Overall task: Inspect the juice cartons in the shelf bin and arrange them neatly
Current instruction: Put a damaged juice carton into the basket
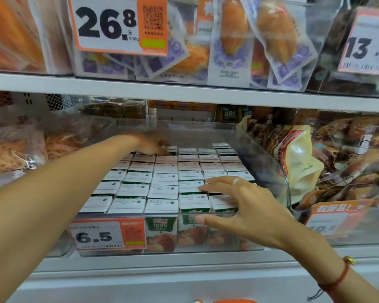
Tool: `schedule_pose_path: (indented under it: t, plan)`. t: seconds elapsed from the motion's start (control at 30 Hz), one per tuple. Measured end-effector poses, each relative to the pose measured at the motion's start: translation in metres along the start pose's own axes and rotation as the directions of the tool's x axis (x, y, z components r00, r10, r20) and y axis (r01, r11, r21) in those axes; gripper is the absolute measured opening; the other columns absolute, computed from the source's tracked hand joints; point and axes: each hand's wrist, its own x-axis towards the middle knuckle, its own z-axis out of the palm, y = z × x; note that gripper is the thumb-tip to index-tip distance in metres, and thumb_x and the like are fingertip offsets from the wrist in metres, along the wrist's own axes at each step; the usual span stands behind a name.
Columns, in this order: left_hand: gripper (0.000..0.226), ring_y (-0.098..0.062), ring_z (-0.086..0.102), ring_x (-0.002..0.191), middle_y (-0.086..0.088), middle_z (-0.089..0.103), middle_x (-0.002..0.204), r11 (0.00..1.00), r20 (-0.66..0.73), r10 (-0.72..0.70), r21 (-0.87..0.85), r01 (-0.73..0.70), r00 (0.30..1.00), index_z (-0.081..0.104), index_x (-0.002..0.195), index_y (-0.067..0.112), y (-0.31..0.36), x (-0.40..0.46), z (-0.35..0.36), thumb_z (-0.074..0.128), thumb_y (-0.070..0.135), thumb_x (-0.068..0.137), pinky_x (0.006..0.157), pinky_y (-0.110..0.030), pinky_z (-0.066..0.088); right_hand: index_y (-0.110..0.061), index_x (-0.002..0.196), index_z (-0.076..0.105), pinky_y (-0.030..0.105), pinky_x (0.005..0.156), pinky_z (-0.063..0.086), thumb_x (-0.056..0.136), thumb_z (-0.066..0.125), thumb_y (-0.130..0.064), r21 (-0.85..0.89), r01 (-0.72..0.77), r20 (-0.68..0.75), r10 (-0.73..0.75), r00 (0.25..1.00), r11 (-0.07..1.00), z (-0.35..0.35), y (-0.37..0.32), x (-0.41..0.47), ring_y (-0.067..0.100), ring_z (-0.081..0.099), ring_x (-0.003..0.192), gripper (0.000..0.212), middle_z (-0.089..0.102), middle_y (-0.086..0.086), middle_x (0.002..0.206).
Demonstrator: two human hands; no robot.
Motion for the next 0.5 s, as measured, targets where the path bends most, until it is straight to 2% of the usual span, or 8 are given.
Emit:
schedule_pose_path:
  t: [0.1, 0.17, 0.27, 0.37, 0.43, 0.5]
  plan:
    - [0.041, -0.027, 0.054, 0.122, -0.01, 0.055, 0.138, 0.996, -0.129, 0.081, -0.017, -0.084, 0.988, 0.053, 0.135, 0.017, 0.003, -0.008, -0.003, 0.058, 0.03, 0.096, 0.097, -0.031, 0.042, -0.051, 0.133, 0.046, 0.028, 0.102, 0.04, 0.064, 0.033, -0.095, 0.008, -0.003, -0.002, 0.003, 1.0, 1.0, -0.001, -0.001, 0.0, -0.005, 0.041, 0.126, 0.083, 0.043, -0.03, 0.142]
    - [0.043, -0.029, 0.053, 0.12, -0.009, 0.052, 0.138, 0.992, -0.228, 0.103, -0.049, -0.117, 0.968, 0.048, 0.139, 0.02, 0.006, -0.017, -0.005, 0.057, 0.026, 0.097, 0.089, -0.029, 0.041, -0.051, 0.131, 0.048, 0.031, 0.101, 0.042, 0.063, 0.034, -0.096, 0.025, -0.012, -0.006, 0.012, 1.0, 1.0, -0.002, -0.001, 0.0, -0.004, 0.043, 0.124, 0.083, 0.044, -0.03, 0.14]
    - [0.044, -0.031, 0.05, 0.124, -0.013, 0.05, 0.139, 0.979, -0.387, 0.073, -0.148, -0.14, 0.919, 0.045, 0.14, 0.014, 0.016, -0.043, -0.01, 0.056, 0.02, 0.098, 0.098, -0.037, 0.044, -0.05, 0.129, 0.051, 0.028, 0.094, 0.043, 0.062, 0.035, -0.097, 0.023, -0.019, -0.02, 0.019, 1.0, 1.0, -0.001, -0.002, 0.001, -0.002, 0.047, 0.121, 0.083, 0.047, -0.031, 0.138]
    - [0.041, -0.031, 0.05, 0.126, -0.017, 0.051, 0.138, 0.924, -0.471, 0.087, -0.291, -0.248, 0.878, 0.044, 0.138, 0.006, 0.031, -0.085, -0.015, 0.053, 0.015, 0.099, 0.103, -0.044, 0.043, -0.047, 0.129, 0.053, 0.022, 0.09, 0.039, 0.062, 0.037, -0.097, 0.015, -0.015, -0.018, 0.015, 1.0, 1.0, 0.0, -0.001, 0.001, -0.001, 0.048, 0.122, 0.084, 0.048, -0.028, 0.138]
    - [0.038, -0.029, 0.054, 0.118, -0.015, 0.057, 0.132, 0.926, -0.545, -0.001, -0.318, -0.205, 0.838, 0.049, 0.134, 0.008, 0.039, -0.114, -0.017, 0.054, 0.023, 0.099, 0.099, -0.045, 0.045, -0.044, 0.13, 0.054, 0.023, 0.097, 0.039, 0.062, 0.039, -0.094, 0.02, -0.022, 0.01, 0.022, 1.0, 1.0, -0.004, -0.003, 0.001, 0.002, 0.047, 0.126, 0.085, 0.048, -0.024, 0.14]
    - [0.035, -0.028, 0.055, 0.114, -0.016, 0.058, 0.125, 0.883, -0.596, -0.101, -0.423, -0.204, 0.797, 0.054, 0.127, 0.006, 0.05, -0.146, -0.017, 0.053, 0.028, 0.099, 0.098, -0.044, 0.045, -0.041, 0.132, 0.053, 0.027, 0.108, 0.035, 0.063, 0.042, -0.091, 0.009, -0.014, 0.018, 0.013, 1.0, 1.0, -0.01, -0.01, -0.002, 0.004, 0.041, 0.133, 0.086, 0.047, -0.019, 0.144]
